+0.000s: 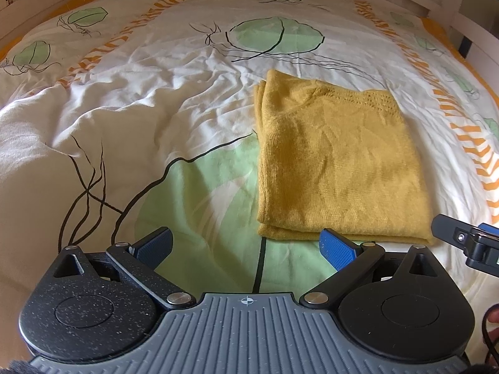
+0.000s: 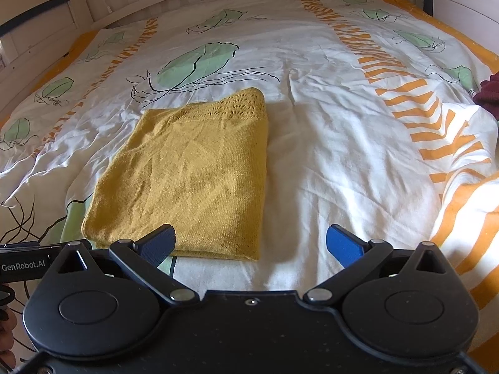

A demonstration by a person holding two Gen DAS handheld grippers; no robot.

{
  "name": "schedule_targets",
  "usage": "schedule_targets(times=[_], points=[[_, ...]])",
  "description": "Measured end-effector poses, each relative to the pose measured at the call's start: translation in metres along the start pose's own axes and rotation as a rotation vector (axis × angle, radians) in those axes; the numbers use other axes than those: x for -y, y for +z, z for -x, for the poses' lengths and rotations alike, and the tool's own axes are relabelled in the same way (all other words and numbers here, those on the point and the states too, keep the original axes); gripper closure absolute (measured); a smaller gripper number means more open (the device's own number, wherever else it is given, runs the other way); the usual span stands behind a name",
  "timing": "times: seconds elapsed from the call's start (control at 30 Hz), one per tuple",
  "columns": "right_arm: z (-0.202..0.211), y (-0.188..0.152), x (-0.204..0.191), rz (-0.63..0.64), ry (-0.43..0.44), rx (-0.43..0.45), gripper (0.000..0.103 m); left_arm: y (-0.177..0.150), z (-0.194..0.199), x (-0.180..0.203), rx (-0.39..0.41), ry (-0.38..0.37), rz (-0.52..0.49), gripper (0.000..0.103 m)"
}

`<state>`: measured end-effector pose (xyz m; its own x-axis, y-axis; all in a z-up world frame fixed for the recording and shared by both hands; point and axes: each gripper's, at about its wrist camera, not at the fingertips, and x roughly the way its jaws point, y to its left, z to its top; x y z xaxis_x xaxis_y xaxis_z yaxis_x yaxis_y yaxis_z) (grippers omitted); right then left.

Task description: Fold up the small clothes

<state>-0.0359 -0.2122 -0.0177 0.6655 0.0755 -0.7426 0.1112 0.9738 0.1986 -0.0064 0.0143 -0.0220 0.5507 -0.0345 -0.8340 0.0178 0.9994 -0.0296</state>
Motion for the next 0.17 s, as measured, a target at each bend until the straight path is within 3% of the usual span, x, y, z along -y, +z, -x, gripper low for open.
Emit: schedule_targets(times=[0.17], points=[[-0.0019,0.0000,-0.0005,-0.004,0.002,-0.006,0.000,-0.0003,0.0004,-0.0022,-0.002,-0.002,0.008,0.002]])
